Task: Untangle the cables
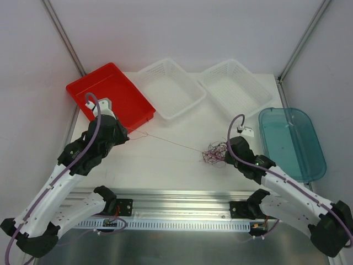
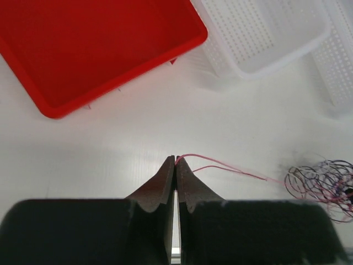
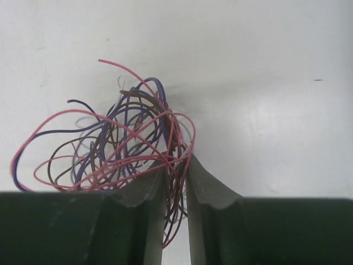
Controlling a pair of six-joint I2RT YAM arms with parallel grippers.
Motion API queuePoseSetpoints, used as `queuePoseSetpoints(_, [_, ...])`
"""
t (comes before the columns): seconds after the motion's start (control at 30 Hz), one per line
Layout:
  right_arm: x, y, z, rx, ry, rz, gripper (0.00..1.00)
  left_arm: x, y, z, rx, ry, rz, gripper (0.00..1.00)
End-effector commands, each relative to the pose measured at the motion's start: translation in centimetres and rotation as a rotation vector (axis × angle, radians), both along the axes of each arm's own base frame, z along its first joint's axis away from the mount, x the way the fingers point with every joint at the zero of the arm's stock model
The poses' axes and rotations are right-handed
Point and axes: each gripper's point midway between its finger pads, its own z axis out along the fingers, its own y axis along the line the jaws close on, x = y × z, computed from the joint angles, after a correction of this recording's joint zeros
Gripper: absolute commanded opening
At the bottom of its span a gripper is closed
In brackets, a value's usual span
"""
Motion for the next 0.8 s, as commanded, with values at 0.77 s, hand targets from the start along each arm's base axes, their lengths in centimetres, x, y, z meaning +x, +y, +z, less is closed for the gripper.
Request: queuePoseSetpoints(0.77, [-3.0,-10.8,9.1,-0.306,-0.033,-0.146,0.52,-0.7,10.1,-1.8,0.263,0.150,0.229,0.00])
